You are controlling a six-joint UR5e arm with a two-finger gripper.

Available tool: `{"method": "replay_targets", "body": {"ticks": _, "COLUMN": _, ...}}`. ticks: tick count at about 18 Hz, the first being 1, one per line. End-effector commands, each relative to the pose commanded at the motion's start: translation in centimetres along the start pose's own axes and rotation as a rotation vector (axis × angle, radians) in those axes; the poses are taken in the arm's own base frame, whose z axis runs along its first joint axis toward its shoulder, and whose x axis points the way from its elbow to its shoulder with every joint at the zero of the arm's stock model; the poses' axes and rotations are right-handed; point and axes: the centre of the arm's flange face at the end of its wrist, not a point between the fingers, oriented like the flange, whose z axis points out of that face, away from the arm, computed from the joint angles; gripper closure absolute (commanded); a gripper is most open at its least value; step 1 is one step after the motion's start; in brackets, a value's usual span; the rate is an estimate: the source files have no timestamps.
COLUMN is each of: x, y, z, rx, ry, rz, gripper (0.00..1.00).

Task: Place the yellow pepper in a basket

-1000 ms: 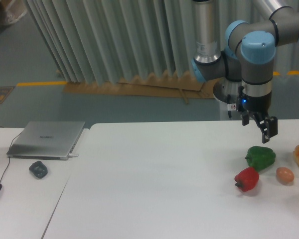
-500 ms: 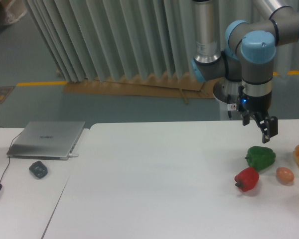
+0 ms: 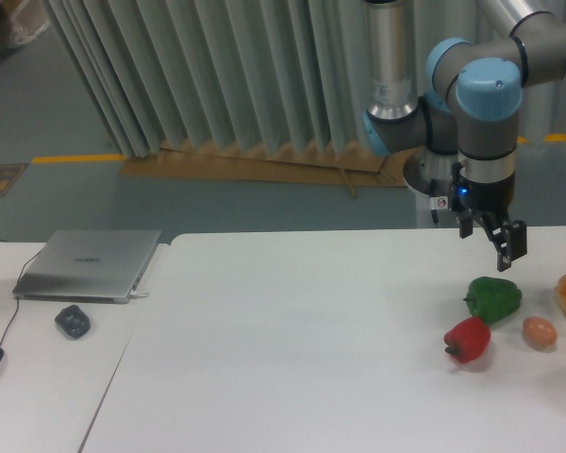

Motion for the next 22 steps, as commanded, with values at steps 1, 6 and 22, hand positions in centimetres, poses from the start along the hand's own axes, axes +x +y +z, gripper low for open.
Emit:
{"method": "replay_targets", "body": {"ticks": 1, "x": 0.0, "y": -0.1, "z": 0.0, "rx": -0.001, "ry": 0.000, "rz": 0.002, "gripper": 0.00}}
{"method": "replay_targets", "body": {"ticks": 6, "x": 0.0, "y": 0.1, "z": -0.1, "rx": -0.004, "ry": -0.003, "rz": 0.003, "gripper": 0.00}}
{"method": "replay_targets", "body": {"ticks": 22, "x": -15.3, "y": 5.8, "z": 0.8, "rx": -0.065, "ry": -0.368, "rz": -0.734, "gripper": 0.00}}
